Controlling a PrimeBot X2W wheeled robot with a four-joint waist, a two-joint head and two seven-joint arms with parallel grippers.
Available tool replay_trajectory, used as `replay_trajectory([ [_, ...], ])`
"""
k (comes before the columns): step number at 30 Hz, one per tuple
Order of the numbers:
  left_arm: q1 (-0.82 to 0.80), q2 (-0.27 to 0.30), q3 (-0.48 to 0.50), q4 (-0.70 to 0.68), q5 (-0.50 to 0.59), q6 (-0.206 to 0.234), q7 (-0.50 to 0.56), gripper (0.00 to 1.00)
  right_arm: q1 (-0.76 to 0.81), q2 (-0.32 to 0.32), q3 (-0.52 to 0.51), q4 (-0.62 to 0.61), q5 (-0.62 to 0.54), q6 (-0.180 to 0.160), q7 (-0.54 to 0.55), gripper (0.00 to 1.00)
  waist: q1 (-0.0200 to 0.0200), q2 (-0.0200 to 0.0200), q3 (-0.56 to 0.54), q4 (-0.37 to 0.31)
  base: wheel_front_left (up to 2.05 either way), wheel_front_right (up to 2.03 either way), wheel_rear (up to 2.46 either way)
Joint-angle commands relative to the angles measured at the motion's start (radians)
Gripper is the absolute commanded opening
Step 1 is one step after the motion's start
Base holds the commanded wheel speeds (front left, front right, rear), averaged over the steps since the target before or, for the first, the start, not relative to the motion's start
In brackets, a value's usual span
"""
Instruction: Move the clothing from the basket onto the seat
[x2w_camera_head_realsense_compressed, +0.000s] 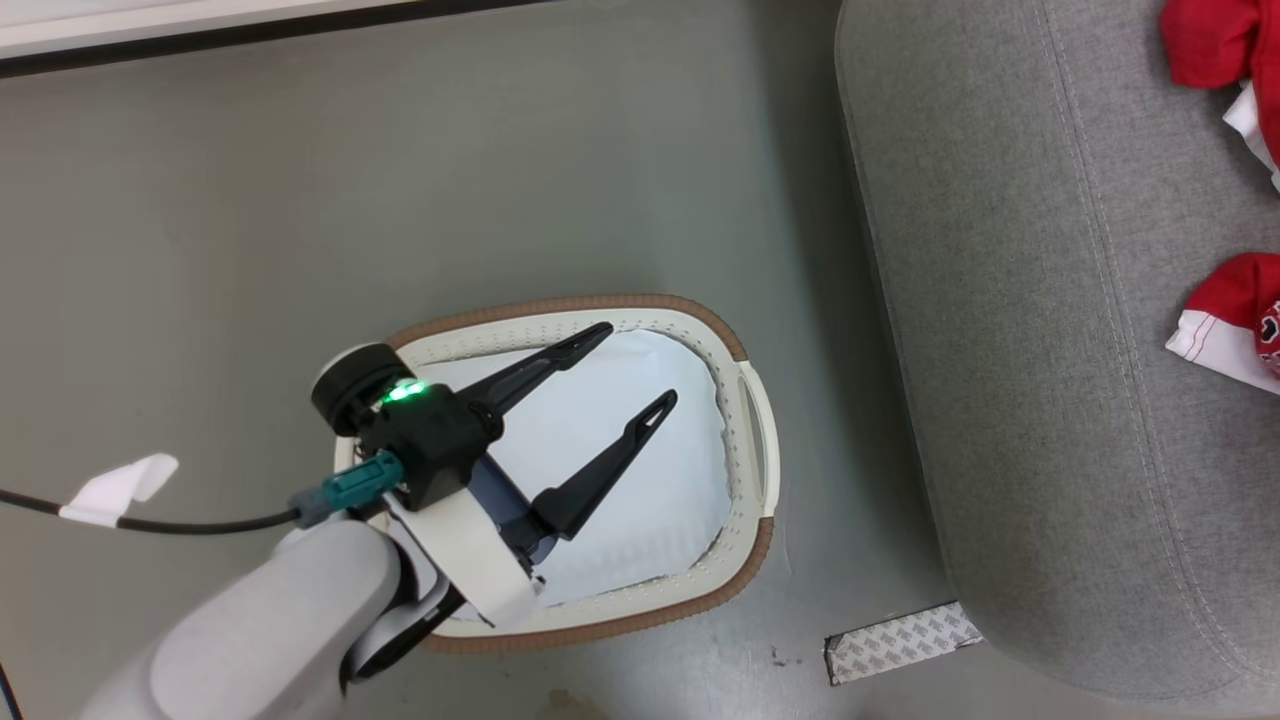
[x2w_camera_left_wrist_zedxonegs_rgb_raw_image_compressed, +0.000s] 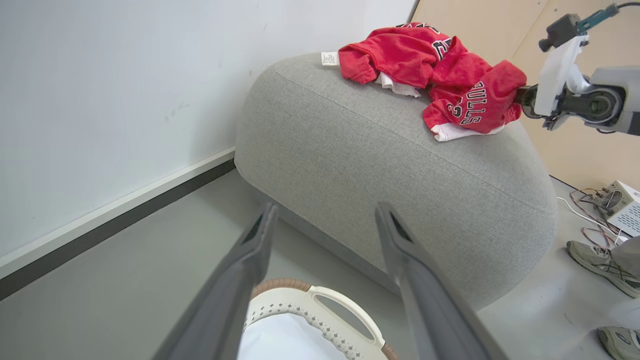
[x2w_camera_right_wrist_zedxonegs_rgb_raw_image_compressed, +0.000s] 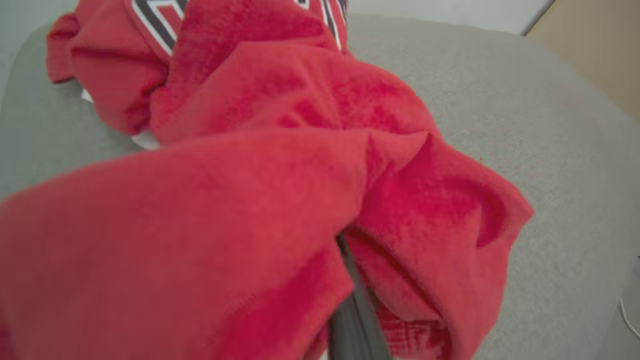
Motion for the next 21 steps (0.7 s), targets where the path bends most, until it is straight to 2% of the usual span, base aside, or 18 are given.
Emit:
replay_trajectory([
  [1,-0.008,0.004,0.0,-0.005,-0.005,0.0,-0.006,1.0,-0.005,-0.009,0.006,0.014,-0.013,-0.002,0.022,0.0,-0.0002,0.0,-0.002,-0.001,0.0,0.0,0.0],
  [4,-0.007,-0.007,-0.001,0.001,-0.008,0.002,-0.01,1.0,-0.026,-0.021,0.009,0.035,-0.024,-0.002,0.098,0.0,-0.0002,0.0,-0.014,-0.002,0.0,0.0,0.0],
  [5,-0.005,-0.009,-0.002,0.005,-0.009,0.002,-0.011,1.0,-0.024,-0.021,0.014,0.037,-0.022,-0.002,0.121,0.05,-0.0002,0.0,-0.021,-0.002,0.0,0.0,0.0],
  [6,-0.001,-0.013,-0.003,0.009,-0.01,0.002,-0.013,1.0,-0.018,-0.025,0.019,0.038,-0.023,-0.002,0.141,0.25,-0.0002,0.0,-0.028,-0.003,0.0,0.0,0.0],
  [7,0.002,-0.018,-0.004,0.013,-0.013,0.002,-0.012,1.0,-0.014,-0.028,0.021,0.036,-0.023,-0.002,0.156,0.41,-0.0002,0.0,-0.036,-0.004,0.0,0.0,0.0],
  [8,0.006,-0.023,-0.005,0.018,-0.015,0.002,-0.012,1.0,-0.008,-0.03,0.024,0.032,-0.024,-0.002,0.167,0.77,-0.0002,0.0,-0.045,-0.006,0.0,0.0,0.0],
  [9,0.009,-0.027,-0.007,0.024,-0.016,0.002,-0.014,1.0,0.0,-0.032,0.027,0.03,-0.025,-0.002,0.176,1.0,-0.0002,0.0,-0.056,-0.007,0.0,0.0,0.0],
  [15,0.037,-0.054,-0.005,0.065,-0.031,0.011,-0.023,1.0,0.059,-0.05,0.082,-0.008,-0.007,-0.002,0.241,1.0,-0.0002,0.0,-0.153,-0.022,0.0,0.0,0.0],
  [21,0.089,-0.095,0.014,0.123,-0.057,0.029,-0.031,1.0,0.161,-0.09,0.137,-0.09,0.081,-0.002,0.366,1.0,-0.0002,0.0,-0.288,-0.038,0.0,0.0,0.0],
])
